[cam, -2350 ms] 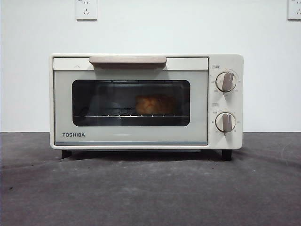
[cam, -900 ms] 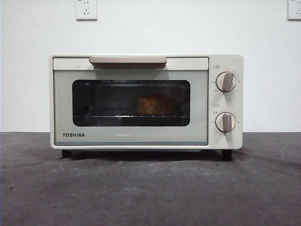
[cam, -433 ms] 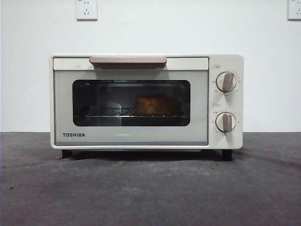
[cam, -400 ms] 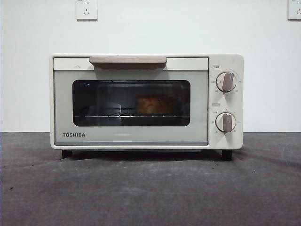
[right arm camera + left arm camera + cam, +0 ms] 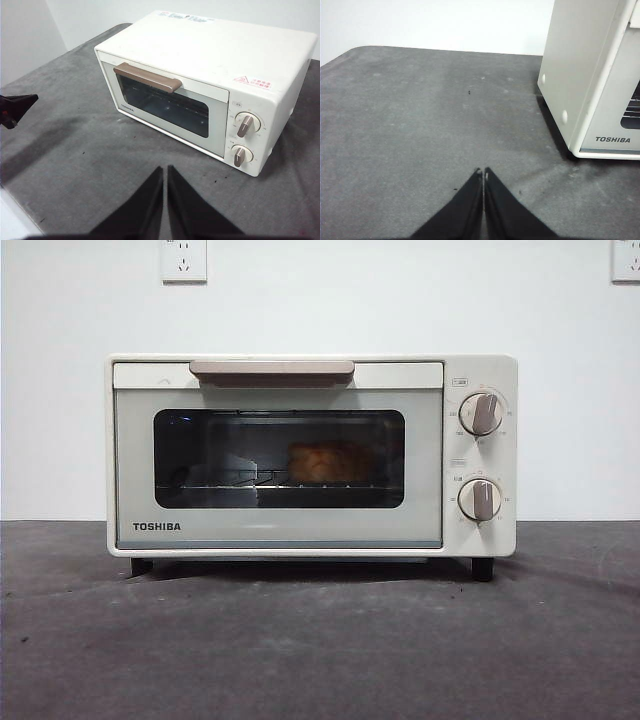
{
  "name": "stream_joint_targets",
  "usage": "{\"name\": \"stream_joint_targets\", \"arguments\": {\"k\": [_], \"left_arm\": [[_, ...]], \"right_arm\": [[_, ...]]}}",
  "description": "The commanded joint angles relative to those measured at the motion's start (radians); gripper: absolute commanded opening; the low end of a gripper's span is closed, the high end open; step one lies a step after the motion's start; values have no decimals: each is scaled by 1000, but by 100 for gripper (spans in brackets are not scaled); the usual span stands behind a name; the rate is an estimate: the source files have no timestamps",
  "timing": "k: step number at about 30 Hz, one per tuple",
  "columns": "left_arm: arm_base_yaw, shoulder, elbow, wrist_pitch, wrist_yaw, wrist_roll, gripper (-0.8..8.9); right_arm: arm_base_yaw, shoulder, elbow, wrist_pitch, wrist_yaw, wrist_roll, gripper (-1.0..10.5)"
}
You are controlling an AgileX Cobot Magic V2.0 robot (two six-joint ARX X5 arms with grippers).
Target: The left arm flap open the oven, the right arm pick bread and place it into oven, the left arm flap close the oven
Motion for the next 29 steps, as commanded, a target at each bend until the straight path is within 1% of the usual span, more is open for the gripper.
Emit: {"name": "stream_joint_targets", "arguments": {"k": [1, 4, 7, 8, 11, 12, 15, 17, 21, 23, 25, 28, 29], "left_arm": [[2, -2, -21, -4, -11, 15, 10], [2, -2, -21, -4, -11, 15, 10], [2, -2, -21, -4, -11, 15, 10], [2, -2, -21, -4, -11, 15, 9], [2, -2, -21, -4, -11, 15, 10], [2, -2, -21, -4, -11, 15, 10], [2, -2, -21, -4, -11, 15, 10], [2, -2, -21, -4, -11, 15, 10], [2, -2, -21, -4, -11, 15, 10], [2, -2, -21, -4, -11, 16, 10], [2, -2, -21, -4, -11, 16, 10], [2, -2, -21, -4, -11, 16, 10], [2, -2, -21, -4, -11, 15, 10]], "right_arm": [[-5, -4, 13, 11, 4, -8, 11], [-58, -8, -36, 78, -5, -8, 11], [-160, -37, -171, 288, -8, -9, 11], [-203, -52, -231, 368, -8, -12, 11], [-345, -115, -429, 600, -13, -67, 11], [-396, -142, -499, 666, -23, -69, 11], [-533, -227, -672, 791, -58, -71, 11], [-607, -273, -752, 818, -69, -79, 11], [-718, -346, -862, 816, -134, -119, 11], [-745, -374, -897, 799, -161, -138, 11], [-760, -402, -930, 784, -167, -143, 11], [-775, -453, -931, 639, -163, -150, 11], [-778, -468, -931, 621, -157, -156, 11]]}}
